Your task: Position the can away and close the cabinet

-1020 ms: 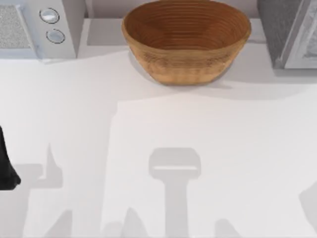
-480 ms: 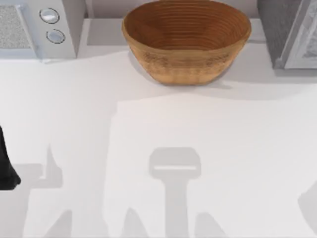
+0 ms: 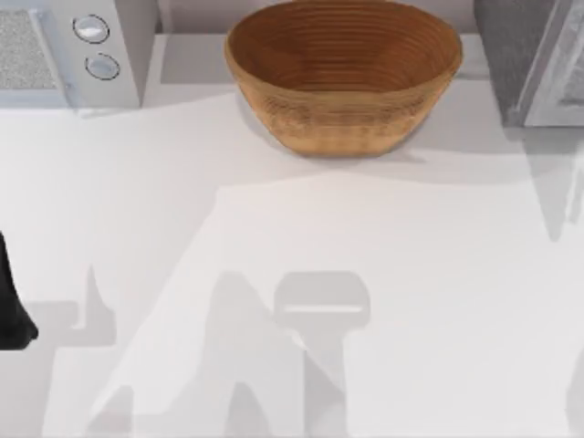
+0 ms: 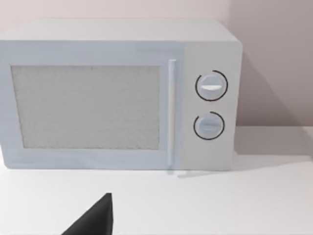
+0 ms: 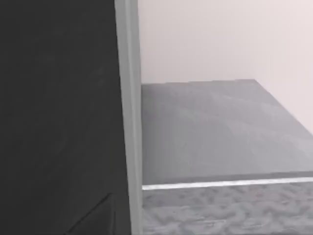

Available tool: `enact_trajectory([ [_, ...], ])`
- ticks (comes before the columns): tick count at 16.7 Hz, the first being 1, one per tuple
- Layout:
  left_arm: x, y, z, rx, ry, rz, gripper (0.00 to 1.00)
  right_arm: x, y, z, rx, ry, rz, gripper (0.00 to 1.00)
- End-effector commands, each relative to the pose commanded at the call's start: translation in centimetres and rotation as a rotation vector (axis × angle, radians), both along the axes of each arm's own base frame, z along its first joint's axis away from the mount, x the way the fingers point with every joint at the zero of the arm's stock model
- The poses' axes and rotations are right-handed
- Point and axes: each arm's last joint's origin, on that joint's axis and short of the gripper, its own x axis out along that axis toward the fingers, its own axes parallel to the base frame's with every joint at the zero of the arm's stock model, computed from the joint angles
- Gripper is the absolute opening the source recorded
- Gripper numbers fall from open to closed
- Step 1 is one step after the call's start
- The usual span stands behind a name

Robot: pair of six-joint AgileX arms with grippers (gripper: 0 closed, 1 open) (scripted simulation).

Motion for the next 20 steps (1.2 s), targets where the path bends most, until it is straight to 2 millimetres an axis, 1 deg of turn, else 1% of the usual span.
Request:
enact_trajectory([
  [3, 0.0, 0.0, 0.0, 0.0, 0.0, 0.0, 1.0, 2.0, 5.2, -0.4, 0.011, 0.017, 0.001, 1.0],
  [5, 0.0, 0.0, 0.0, 0.0, 0.0, 0.0, 1.0, 2.6, 8.9, -0.6, 0.009, 0.029, 0.002, 1.0],
  [8, 0.0, 0.0, 0.0, 0.0, 0.0, 0.0, 1.0, 2.3, 14.0, -0.8, -0.005, 0.04, 0.005, 1.0],
  [11, 0.0, 0.0, 0.0, 0.0, 0.0, 0.0, 1.0, 1.0, 17.8, -0.7, -0.021, 0.032, 0.01, 1.0],
  [13, 0.0, 0.0, 0.0, 0.0, 0.0, 0.0, 1.0, 0.0, 19.4, -0.4, -0.027, 0.021, 0.013, 1.0],
  [15, 0.0, 0.0, 0.0, 0.0, 0.0, 0.0, 1.0, -0.6, 20.2, -0.2, -0.028, 0.013, 0.014, 1.0],
  [19, 0.0, 0.0, 0.0, 0.0, 0.0, 0.0, 1.0, -0.6, 20.3, -0.2, -0.029, 0.012, 0.014, 1.0],
  [20, 0.0, 0.0, 0.0, 0.0, 0.0, 0.0, 1.0, -1.3, 19.4, 0.3, -0.031, -0.005, -0.022, 1.0],
])
